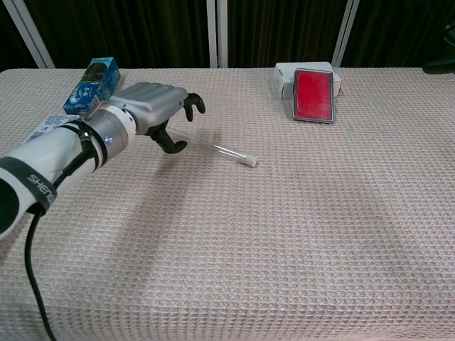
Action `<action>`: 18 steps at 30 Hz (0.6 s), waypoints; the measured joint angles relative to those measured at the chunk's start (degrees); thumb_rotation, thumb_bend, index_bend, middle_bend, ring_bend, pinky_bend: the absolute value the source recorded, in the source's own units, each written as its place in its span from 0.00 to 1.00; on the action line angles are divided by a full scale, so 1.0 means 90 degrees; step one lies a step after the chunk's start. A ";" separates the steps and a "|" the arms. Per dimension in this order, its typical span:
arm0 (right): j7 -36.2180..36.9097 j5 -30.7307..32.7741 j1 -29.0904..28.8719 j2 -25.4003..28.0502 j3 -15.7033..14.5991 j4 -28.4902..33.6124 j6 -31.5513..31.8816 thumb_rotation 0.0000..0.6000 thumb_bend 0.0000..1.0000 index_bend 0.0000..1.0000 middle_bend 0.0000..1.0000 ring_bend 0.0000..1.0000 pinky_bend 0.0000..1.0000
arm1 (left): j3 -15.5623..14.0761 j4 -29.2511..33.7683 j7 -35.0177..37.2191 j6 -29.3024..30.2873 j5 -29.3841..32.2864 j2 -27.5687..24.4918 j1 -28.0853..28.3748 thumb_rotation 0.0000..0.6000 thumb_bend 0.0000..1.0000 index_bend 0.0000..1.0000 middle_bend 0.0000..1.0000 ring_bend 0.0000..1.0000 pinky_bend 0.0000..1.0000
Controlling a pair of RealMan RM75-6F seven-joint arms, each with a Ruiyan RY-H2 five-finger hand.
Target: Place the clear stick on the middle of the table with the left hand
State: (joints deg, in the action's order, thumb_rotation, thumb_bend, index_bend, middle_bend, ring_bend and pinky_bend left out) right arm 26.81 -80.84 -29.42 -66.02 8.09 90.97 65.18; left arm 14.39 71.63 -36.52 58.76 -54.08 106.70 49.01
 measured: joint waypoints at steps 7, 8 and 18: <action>-0.0792 0.0210 0.0225 0.0209 -0.0252 -0.0148 -0.0147 1.00 0.09 0.23 0.36 0.42 0.51 | -0.0126 0.0914 0.0772 0.0771 -0.0593 -0.1388 -0.0758 1.00 0.22 0.25 0.26 0.29 0.49; -0.0990 0.0264 0.0283 0.0237 -0.0288 -0.0191 -0.0139 1.00 0.10 0.21 0.30 0.34 0.43 | -0.0146 0.1037 0.0941 0.0841 -0.0650 -0.1624 -0.0884 1.00 0.20 0.25 0.26 0.25 0.38; -0.1407 0.0420 0.1135 0.0380 -0.0504 -0.0456 0.0695 1.00 0.13 0.00 0.01 0.00 0.08 | -0.0715 0.1850 0.3453 0.1721 -0.1714 -0.3950 -0.2598 1.00 0.18 0.20 0.19 0.13 0.16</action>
State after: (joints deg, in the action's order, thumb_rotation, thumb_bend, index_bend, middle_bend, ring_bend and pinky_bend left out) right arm 14.15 -77.06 -19.21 -62.61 3.56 86.86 71.43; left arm 7.95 88.29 -5.44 74.25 -69.51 71.15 25.63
